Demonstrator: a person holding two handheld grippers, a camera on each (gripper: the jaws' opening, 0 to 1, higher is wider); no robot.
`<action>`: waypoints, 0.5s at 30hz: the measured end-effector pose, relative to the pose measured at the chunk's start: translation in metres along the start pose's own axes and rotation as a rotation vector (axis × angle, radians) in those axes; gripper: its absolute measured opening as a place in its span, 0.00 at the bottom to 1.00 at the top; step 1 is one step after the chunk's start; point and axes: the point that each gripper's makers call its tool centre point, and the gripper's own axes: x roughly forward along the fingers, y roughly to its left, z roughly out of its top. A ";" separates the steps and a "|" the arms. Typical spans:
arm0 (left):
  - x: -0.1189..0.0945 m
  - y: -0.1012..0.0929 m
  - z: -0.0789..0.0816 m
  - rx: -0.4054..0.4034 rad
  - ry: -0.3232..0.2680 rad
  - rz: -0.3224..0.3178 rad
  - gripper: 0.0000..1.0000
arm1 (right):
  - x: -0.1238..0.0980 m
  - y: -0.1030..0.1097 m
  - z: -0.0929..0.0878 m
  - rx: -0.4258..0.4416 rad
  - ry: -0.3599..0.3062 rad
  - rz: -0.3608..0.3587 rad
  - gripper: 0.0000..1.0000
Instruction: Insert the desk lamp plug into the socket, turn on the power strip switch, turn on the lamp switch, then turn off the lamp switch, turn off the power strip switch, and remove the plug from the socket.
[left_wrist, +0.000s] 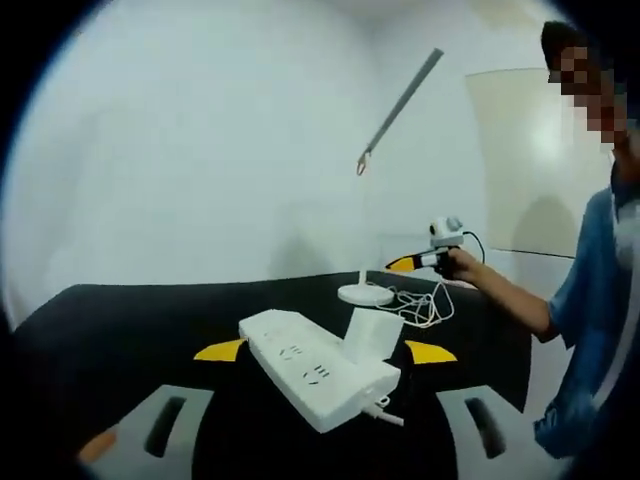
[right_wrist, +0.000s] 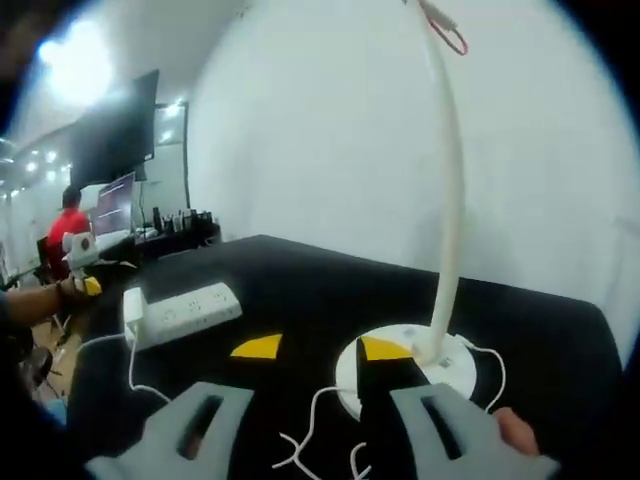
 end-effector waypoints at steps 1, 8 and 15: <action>0.001 -0.003 0.000 0.000 0.001 -0.001 0.56 | -0.003 0.004 0.002 -0.001 -0.006 0.004 0.30; 0.007 -0.010 0.002 0.004 0.004 -0.017 0.52 | -0.016 0.027 0.012 -0.012 -0.040 0.033 0.35; 0.009 0.000 -0.006 -0.010 0.015 -0.029 0.53 | -0.021 0.058 0.031 -0.074 -0.065 0.108 0.42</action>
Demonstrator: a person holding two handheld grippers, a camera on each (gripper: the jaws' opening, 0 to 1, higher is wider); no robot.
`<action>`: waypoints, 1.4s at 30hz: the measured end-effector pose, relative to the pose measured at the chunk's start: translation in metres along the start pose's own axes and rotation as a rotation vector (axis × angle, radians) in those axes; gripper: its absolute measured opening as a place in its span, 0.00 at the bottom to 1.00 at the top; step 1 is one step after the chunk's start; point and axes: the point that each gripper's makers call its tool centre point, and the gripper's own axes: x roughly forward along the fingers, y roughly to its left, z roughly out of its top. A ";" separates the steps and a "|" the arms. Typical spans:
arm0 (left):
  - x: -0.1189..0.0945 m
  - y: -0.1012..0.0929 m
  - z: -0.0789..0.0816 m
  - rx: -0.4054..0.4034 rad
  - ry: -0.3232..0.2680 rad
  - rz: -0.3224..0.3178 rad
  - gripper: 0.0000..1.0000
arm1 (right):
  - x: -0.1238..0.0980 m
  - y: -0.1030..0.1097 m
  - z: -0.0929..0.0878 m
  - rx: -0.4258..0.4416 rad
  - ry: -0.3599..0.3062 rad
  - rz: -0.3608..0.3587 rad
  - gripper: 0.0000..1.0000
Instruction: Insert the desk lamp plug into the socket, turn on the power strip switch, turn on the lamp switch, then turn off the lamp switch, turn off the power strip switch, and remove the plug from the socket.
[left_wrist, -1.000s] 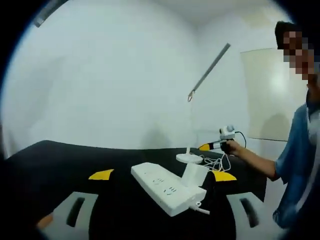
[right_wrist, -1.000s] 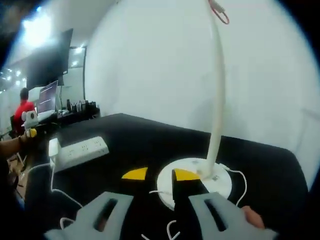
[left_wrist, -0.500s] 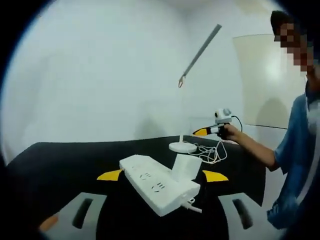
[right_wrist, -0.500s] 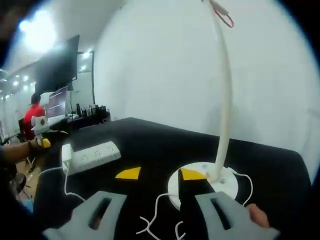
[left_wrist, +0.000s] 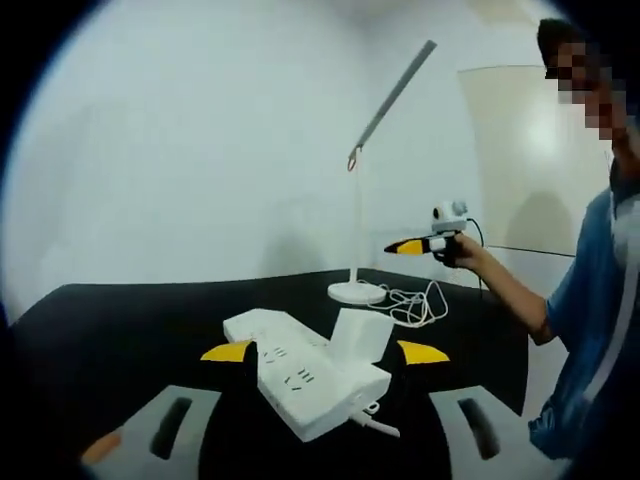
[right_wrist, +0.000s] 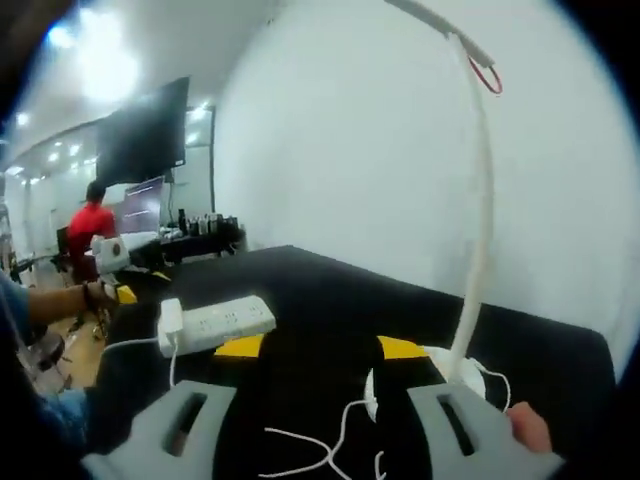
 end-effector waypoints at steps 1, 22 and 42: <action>-0.001 0.000 -0.003 0.004 0.009 0.001 0.54 | 0.000 0.002 0.002 0.009 -0.004 0.010 0.42; 0.000 0.018 -0.024 -0.021 0.008 0.008 0.53 | -0.033 0.057 -0.001 -0.020 0.019 0.052 0.67; 0.009 0.014 -0.033 -0.024 0.026 -0.012 0.49 | -0.056 0.073 -0.029 -0.006 0.000 0.041 0.73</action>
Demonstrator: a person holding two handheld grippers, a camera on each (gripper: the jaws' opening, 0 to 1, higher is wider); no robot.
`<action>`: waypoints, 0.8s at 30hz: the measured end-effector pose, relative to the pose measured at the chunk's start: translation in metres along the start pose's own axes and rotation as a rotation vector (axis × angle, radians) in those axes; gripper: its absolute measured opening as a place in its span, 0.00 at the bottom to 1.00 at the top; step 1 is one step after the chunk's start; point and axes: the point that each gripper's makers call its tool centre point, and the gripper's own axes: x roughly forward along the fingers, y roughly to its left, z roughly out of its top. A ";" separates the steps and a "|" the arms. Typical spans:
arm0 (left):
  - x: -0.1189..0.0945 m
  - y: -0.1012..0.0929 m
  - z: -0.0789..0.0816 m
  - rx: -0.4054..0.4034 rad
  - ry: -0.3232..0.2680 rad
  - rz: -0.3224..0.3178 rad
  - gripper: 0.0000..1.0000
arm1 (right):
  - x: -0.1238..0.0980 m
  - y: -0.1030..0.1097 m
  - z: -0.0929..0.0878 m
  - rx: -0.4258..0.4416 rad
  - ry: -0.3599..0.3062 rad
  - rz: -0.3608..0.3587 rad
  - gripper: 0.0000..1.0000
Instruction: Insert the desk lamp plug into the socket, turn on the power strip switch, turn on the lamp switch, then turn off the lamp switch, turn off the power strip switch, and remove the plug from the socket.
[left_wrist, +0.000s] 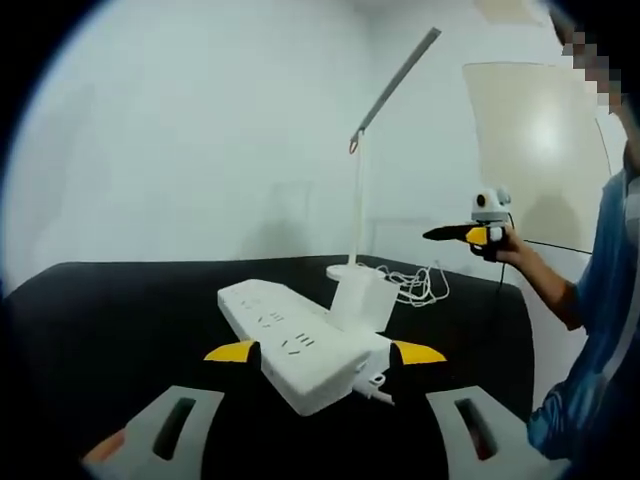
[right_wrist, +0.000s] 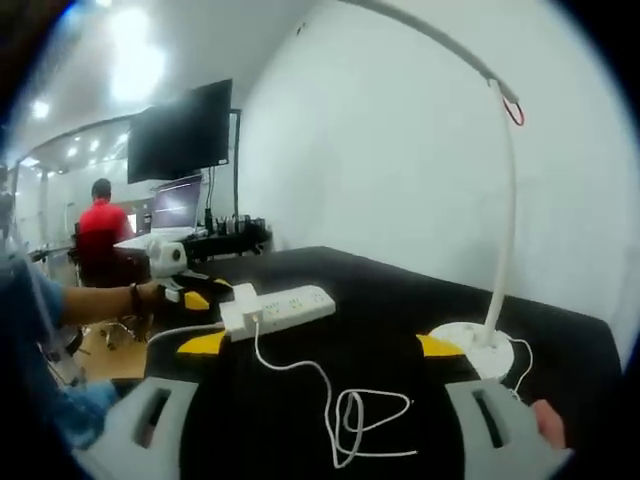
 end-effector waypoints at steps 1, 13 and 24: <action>0.001 -0.001 -0.001 0.002 0.002 -0.002 0.49 | -0.001 0.001 -0.001 -0.001 -0.001 -0.001 0.73; 0.000 0.000 -0.005 -0.002 0.011 -0.008 0.48 | -0.009 0.016 -0.022 -0.005 -0.034 -0.006 0.73; 0.001 0.000 -0.008 -0.004 0.018 -0.009 0.47 | -0.011 0.037 -0.058 -0.075 0.012 0.026 0.74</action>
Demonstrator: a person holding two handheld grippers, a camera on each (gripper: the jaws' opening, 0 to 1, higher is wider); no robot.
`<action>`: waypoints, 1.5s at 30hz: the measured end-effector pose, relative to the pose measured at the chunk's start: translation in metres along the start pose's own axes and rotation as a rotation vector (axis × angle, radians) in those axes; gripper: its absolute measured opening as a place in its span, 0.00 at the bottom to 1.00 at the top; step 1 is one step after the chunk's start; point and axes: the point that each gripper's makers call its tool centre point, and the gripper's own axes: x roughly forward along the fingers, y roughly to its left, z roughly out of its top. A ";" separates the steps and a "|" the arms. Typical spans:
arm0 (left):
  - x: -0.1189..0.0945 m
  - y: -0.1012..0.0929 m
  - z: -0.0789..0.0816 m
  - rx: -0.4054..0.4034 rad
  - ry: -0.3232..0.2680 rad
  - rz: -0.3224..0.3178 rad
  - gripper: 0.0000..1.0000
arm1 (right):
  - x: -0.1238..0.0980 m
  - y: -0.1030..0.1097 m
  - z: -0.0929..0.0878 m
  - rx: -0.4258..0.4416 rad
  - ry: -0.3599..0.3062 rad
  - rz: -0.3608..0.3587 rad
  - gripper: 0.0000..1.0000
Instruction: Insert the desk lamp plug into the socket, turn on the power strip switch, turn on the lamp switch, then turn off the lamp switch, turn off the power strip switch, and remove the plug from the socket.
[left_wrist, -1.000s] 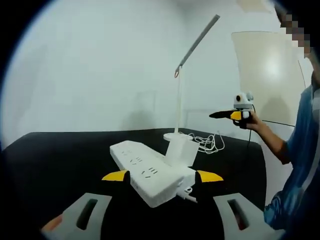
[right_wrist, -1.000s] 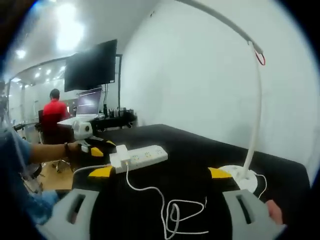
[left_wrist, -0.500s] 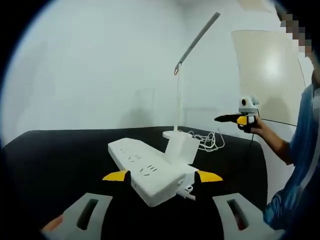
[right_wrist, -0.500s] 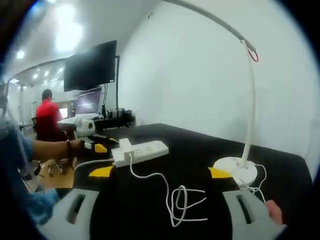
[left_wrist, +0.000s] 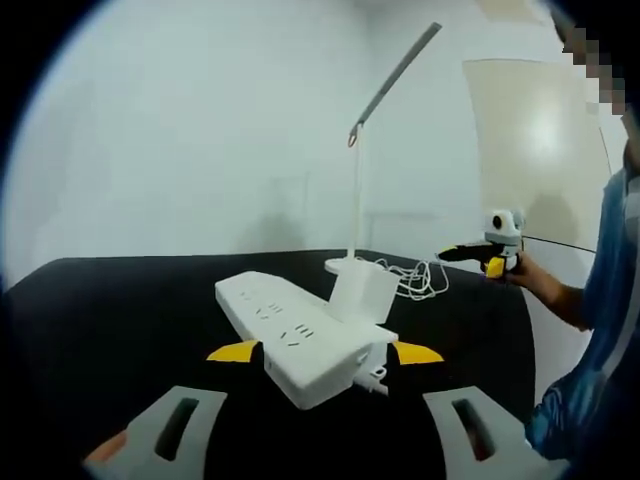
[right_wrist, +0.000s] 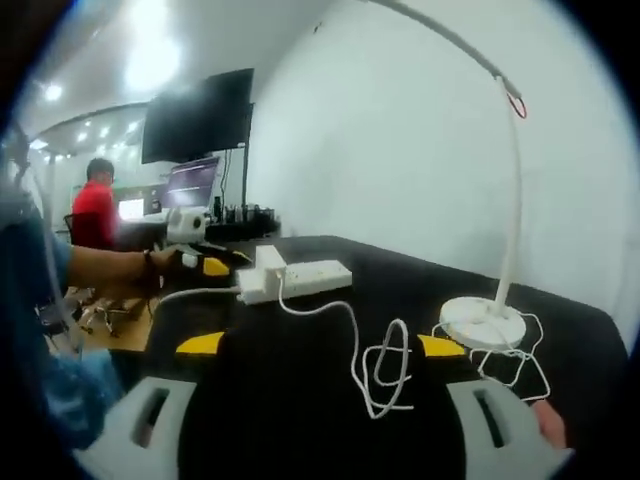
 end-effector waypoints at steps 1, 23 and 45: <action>0.000 0.001 0.000 0.000 -0.001 0.000 0.47 | 0.000 0.001 -0.001 -0.003 -0.001 0.001 0.74; -0.001 -0.001 -0.004 -0.004 0.012 0.003 0.46 | 0.000 0.012 -0.018 -0.061 -0.043 0.005 0.77; 0.001 -0.002 -0.008 0.026 0.027 0.004 0.46 | 0.004 0.015 -0.026 -0.076 -0.014 0.012 0.77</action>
